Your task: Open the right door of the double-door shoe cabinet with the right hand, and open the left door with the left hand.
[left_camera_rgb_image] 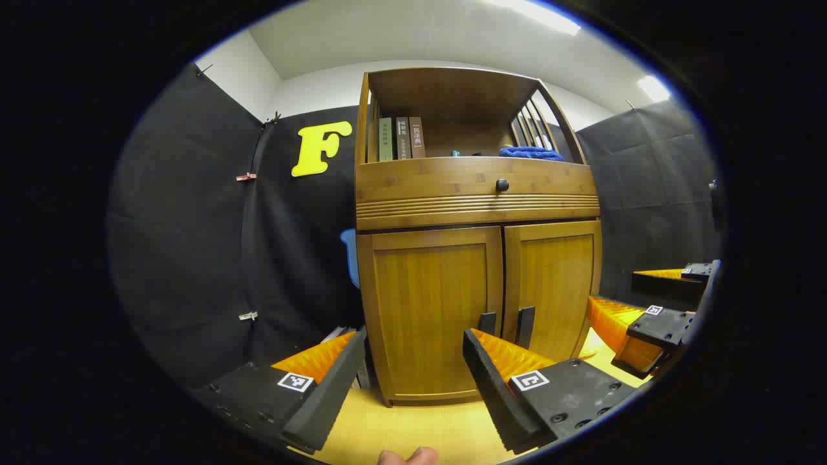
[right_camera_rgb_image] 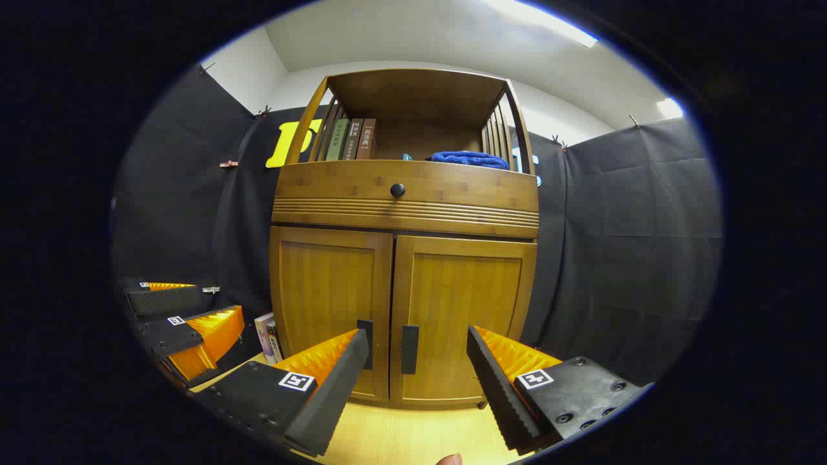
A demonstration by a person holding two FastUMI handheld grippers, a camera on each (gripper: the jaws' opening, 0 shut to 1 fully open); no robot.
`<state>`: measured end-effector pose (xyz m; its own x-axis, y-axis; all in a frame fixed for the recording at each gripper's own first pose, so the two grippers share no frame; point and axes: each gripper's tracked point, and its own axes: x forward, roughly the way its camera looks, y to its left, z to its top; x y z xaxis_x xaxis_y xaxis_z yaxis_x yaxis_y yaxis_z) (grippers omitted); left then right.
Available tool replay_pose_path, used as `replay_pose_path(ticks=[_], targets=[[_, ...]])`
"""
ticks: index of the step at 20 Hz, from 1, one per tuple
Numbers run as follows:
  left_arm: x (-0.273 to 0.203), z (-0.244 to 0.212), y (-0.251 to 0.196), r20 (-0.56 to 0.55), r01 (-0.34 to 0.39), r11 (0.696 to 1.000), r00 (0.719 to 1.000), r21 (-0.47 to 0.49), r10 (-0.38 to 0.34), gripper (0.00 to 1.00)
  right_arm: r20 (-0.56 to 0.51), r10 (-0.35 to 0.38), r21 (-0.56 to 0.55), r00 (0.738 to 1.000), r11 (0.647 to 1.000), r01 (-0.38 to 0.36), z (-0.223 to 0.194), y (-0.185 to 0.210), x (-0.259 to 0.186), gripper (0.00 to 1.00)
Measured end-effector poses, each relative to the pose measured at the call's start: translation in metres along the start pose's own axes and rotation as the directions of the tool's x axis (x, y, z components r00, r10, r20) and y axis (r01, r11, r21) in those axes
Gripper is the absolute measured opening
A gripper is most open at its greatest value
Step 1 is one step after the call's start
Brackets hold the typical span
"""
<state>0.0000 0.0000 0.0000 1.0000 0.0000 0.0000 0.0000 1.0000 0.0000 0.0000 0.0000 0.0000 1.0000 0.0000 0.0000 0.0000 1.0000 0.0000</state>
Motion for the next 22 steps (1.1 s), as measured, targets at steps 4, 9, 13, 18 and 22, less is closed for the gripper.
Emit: replay_pose_path(ticks=[4, 9, 13, 18, 22], targets=[[-0.003, 0.002, 0.000, 0.004, 0.000, 1.000, 1.000, 0.005, 0.000, 0.95, 0.014, -0.015, 0.001, 1.000, 1.000, 0.015, 0.005, -0.004, -0.002, 0.95], [-0.007, 0.002, -0.001, 0.008, 0.000, 1.000, 1.000, 0.010, 0.000, 0.96, 0.013, -0.015, 0.004, 1.000, 1.000, 0.015, 0.004, -0.007, -0.005, 0.98], [-0.008, 0.001, -0.001, 0.005, -0.001, 1.000, 1.000, 0.016, 0.001, 0.95, 0.009, -0.014, 0.007, 1.000, 1.000, 0.014, 0.003, -0.008, -0.007, 0.95], [-0.011, 0.001, -0.002, 0.005, -0.003, 1.000, 1.000, 0.015, 0.003, 0.95, 0.005, -0.013, 0.012, 1.000, 1.000, 0.013, -0.001, -0.011, -0.004, 0.95], [-0.013, 0.000, -0.001, 0.004, -0.010, 1.000, 1.000, 0.021, 0.010, 0.95, -0.022, -0.002, 0.024, 1.000, 1.000, 0.002, -0.015, -0.013, 0.019, 0.98]])
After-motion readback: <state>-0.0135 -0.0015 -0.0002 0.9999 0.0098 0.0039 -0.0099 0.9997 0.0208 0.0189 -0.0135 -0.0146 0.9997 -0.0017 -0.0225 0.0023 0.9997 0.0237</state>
